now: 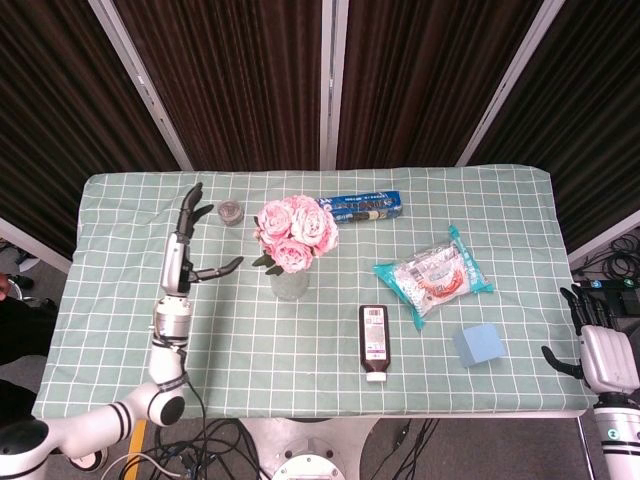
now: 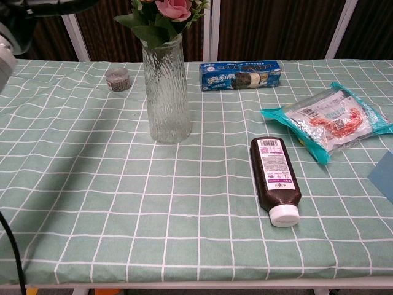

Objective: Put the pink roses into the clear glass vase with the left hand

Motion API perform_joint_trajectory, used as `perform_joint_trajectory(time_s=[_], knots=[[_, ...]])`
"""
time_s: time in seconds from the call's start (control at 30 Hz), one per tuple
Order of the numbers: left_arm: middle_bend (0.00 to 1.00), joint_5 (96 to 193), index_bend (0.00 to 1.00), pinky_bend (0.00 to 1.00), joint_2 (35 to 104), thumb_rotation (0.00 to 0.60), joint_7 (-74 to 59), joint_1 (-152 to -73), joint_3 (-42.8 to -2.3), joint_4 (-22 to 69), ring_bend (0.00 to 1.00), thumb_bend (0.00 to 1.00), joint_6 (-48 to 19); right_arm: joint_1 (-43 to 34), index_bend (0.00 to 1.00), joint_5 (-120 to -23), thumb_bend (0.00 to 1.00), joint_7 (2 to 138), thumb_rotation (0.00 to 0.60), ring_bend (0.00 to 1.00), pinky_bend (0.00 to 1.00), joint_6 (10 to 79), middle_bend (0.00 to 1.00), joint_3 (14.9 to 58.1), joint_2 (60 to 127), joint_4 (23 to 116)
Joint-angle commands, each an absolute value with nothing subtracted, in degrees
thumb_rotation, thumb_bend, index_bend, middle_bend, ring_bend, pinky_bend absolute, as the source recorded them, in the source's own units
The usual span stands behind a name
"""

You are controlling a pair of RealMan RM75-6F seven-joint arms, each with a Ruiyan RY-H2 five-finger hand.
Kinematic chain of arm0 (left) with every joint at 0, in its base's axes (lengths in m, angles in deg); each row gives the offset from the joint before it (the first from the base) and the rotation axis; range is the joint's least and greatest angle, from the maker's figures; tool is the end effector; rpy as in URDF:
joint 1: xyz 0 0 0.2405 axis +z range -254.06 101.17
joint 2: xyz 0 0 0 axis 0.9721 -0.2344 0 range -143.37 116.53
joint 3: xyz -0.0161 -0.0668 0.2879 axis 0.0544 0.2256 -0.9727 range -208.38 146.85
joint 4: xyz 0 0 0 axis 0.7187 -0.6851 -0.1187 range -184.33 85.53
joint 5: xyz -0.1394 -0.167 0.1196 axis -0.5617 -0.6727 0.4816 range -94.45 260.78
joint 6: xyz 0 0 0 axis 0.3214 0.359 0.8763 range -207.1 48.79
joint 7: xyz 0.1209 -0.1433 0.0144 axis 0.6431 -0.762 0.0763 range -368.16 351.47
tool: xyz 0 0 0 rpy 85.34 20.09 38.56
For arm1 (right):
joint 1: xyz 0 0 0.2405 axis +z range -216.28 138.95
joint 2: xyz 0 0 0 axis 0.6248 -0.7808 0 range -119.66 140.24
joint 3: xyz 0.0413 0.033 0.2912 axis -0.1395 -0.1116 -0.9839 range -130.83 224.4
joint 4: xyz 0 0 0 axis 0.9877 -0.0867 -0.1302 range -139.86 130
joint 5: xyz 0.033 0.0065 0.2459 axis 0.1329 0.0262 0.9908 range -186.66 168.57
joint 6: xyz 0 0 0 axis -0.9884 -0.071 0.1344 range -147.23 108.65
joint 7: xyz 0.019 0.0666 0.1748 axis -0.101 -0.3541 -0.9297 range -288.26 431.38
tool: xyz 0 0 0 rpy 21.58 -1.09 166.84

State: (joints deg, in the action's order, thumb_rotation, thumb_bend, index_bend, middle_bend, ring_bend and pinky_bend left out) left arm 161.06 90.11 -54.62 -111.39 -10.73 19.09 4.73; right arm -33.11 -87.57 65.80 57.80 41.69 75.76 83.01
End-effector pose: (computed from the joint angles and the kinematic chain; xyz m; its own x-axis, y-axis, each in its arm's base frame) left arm -0.1685 0.4255 -0.0143 -0.7124 0.0287 0.7012 0.6426 -0.3749 0.6682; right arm -0.4029 -0.2447 0.1357 0.3217 -0.0799 0.9435 -0.9360 0.1234 0.3296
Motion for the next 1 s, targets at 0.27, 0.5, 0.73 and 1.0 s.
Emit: perform_joint_trajectory(time_s=[0.27, 0.5, 0.73, 1.0], knots=[[0.00, 164.7, 0.06, 0.17, 77.1, 0.600, -41.6, -102.4, -19.9, 13.1, 0.00, 0.12, 4.9, -33.9, 0.00, -89.0, 0.17, 64.3, 0.600, 0.00, 0.00, 59.9, 0.00, 41.8, 75.4, 82.6], [0.01, 165.5, 0.18, 0.20, 66.3, 0.600, -17.1, -94.1, -30.5, 21.5, 0.00, 0.13, 2.8, -34.3, 0.00, -90.6, 0.17, 62.3, 0.600, 0.00, 0.00, 61.3, 0.00, 42.1, 75.9, 80.9], [0.02, 165.7, 0.16, 0.21, 65.0, 0.600, -3.0, -87.3, -34.4, 24.8, 0.00, 0.14, 7.6, -34.8, 0.00, -92.8, 0.17, 65.7, 0.600, 0.00, 0.00, 64.6, 0.00, 42.3, 79.0, 77.7], [0.03, 167.4, 0.16, 0.21, 63.6, 0.600, -4.5, -82.4, -35.5, 25.6, 0.00, 0.14, 11.7, -34.9, 0.00, -95.0, 0.17, 66.4, 0.600, 0.00, 0.00, 66.2, 0.00, 43.1, 82.0, 74.6]])
